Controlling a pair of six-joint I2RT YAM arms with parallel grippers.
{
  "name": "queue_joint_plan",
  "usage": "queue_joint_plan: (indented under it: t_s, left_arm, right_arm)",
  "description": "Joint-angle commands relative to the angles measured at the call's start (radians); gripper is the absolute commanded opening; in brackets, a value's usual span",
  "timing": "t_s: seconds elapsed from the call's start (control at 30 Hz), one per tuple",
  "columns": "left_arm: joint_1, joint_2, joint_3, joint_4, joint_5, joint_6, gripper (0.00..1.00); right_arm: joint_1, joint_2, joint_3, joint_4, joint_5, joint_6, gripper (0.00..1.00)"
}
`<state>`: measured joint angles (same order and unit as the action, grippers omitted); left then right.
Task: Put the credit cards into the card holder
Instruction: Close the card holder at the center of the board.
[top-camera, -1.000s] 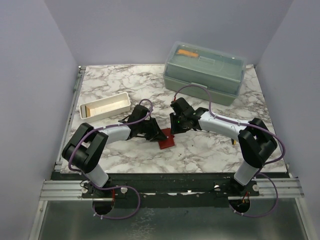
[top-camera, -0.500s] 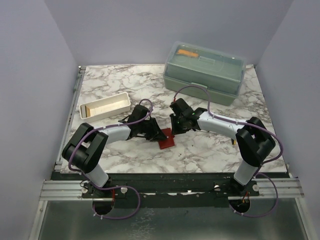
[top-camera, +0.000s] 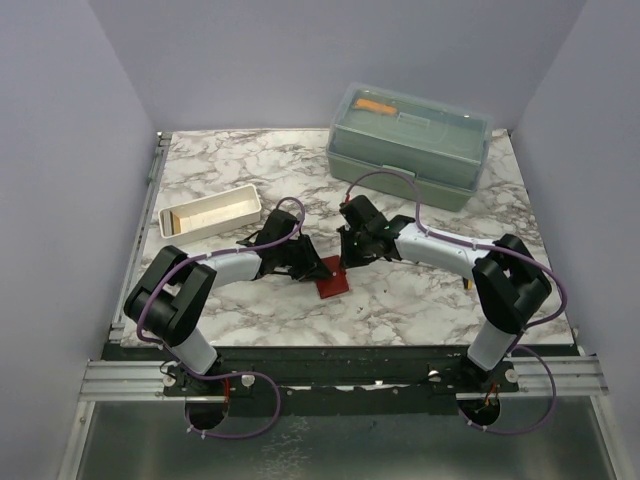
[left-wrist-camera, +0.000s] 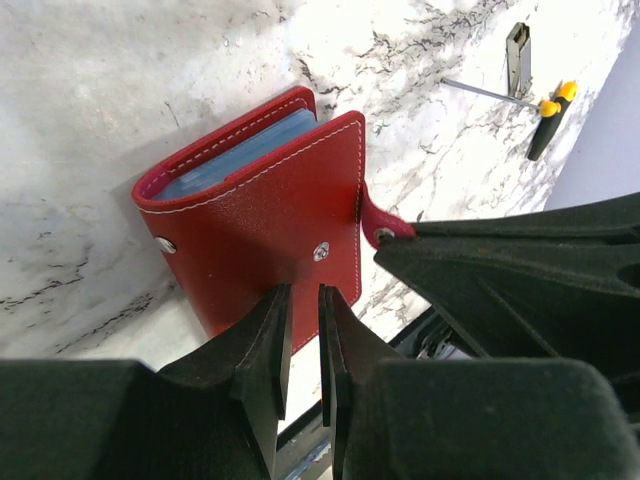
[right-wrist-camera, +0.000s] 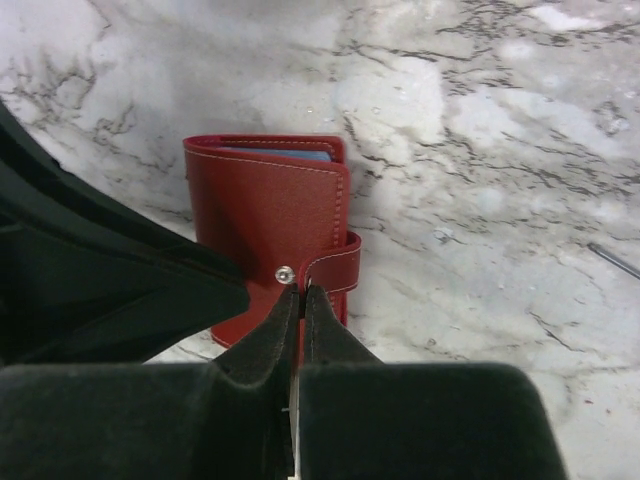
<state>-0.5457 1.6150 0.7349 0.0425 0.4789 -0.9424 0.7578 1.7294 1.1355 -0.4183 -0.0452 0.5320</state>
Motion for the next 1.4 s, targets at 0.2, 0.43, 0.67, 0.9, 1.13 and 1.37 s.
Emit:
queue_joint_plan:
  t_s: [0.2,0.43,0.67,0.9,1.13,1.37]
  left_arm:
    - [-0.006,0.019,-0.001,-0.007,-0.061,0.001,0.20]
    - [-0.007,0.021,0.005,-0.006,-0.058,0.002,0.19]
    - [-0.007,0.020,-0.003,-0.006,-0.061,0.004,0.18]
    - [-0.007,0.021,-0.008,-0.006,-0.068,0.006,0.17]
    - [-0.007,0.016,-0.011,-0.007,-0.071,0.006,0.16]
    - [-0.007,0.010,-0.016,-0.007,-0.069,0.006,0.16]
  right_arm:
    - [0.000,0.006,-0.051,0.073,-0.143,-0.018,0.00]
    - [0.000,0.040,-0.047,0.101,-0.165,-0.042,0.00]
    - [-0.001,0.068,-0.053,0.129,-0.187,-0.043,0.01]
    - [-0.023,0.070,-0.097,0.190,-0.238,-0.026,0.10]
    - [-0.059,0.059,-0.147,0.242,-0.286,0.006,0.15]
    - [-0.096,0.041,-0.192,0.302,-0.340,0.042,0.20]
